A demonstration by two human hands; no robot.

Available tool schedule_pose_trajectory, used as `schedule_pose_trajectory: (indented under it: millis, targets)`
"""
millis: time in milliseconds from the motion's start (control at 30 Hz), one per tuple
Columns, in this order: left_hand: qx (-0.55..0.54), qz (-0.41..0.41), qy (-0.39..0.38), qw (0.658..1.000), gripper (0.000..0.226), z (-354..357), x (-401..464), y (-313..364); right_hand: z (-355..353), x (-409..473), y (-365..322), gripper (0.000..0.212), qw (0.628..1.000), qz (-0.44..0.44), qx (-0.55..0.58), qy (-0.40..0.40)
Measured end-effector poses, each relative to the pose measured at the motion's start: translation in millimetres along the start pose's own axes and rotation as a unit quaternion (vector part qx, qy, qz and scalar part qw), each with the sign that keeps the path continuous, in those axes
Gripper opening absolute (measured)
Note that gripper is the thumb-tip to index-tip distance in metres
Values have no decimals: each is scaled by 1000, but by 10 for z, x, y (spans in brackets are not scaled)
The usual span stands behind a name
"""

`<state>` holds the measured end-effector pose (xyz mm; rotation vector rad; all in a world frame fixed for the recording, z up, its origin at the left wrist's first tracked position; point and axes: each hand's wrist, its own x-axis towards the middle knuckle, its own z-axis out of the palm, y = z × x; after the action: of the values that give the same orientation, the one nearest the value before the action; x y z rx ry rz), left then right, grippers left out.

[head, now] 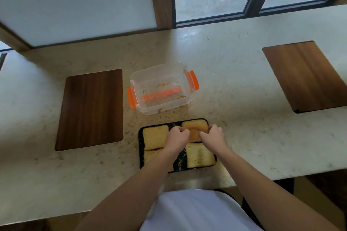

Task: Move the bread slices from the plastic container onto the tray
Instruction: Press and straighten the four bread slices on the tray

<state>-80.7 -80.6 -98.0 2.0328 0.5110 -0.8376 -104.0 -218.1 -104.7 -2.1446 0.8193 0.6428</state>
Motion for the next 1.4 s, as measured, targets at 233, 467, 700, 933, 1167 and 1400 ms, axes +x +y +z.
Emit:
schedule_pose_trajectory:
  millis: [233,467,700,933,1167,1400]
  targets:
    - [-3,16,19,1000,45,-18,-41,4,-1,-3,-45,62,1000,-1,-3,-23]
    - [-23,3,37,999,40,-150,-36,-118,77,-46,-123,44,999,-15,-21,-45]
    - [-46,25,52,997,27,-165,-130,-201,74,-90,-100,51,998,-35,-20,-42]
    - [-58,-13,-50,997,20,-6,-267,-401,39,-285,240,63,996,7,-77,-41]
    - [-82,-36,-87,992,20,33,-315,-463,110,-348,361,62,996,9,-73,-48]
    - [-104,-55,-93,989,26,39,-304,-460,121,-330,302,70,998,30,-32,-52]
